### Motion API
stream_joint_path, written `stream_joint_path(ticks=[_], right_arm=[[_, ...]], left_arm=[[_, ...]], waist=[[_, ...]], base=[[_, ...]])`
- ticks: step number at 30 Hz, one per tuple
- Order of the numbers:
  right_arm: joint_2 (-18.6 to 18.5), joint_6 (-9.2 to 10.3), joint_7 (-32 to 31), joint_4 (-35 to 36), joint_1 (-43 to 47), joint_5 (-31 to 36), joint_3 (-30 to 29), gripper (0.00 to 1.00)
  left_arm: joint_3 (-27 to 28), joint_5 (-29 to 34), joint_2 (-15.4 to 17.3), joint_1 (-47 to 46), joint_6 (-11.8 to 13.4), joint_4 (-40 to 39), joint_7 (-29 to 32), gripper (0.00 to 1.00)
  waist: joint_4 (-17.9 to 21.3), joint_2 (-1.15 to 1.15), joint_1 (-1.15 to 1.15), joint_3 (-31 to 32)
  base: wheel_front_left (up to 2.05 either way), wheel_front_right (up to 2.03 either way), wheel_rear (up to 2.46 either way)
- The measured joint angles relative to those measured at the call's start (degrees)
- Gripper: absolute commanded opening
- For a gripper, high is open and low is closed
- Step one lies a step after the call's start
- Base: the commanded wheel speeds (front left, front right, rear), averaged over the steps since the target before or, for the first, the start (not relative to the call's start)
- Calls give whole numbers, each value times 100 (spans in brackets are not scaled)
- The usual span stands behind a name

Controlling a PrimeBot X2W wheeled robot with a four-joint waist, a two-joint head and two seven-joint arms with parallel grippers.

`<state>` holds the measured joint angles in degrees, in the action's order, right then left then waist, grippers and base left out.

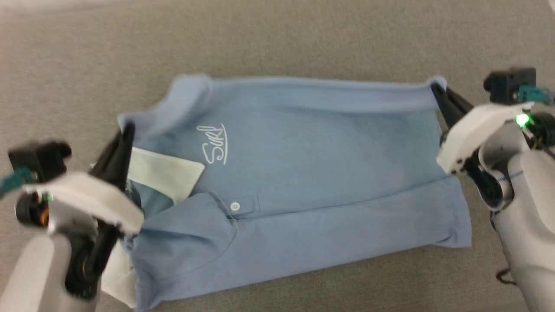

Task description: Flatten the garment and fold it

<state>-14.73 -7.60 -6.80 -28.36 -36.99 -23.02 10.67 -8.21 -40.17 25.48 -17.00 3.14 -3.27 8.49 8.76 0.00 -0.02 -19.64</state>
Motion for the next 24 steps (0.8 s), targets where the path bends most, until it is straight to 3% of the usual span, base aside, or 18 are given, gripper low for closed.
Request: stream_joint_path(ticks=[6,13,24], right_arm=[[-289,-1,-149,-10,595,-74,-55,0],[-503,0,-536,36,1222,-7,13,0],[-694,-1,-1038,-167,1610,288,313,0]], left_arm=[[63,-237,-19,1138,52,-276,10,0],[31,-511,-359,2075,154,-305,-143,0],[-355,-615,-546,2412,45,185,-45,0]], waist=[[-206,0,0,506],[-484,0,0,846],[-643,0,2,821]], base=[[0,0,0],[0,0,0],[0,0,0]])
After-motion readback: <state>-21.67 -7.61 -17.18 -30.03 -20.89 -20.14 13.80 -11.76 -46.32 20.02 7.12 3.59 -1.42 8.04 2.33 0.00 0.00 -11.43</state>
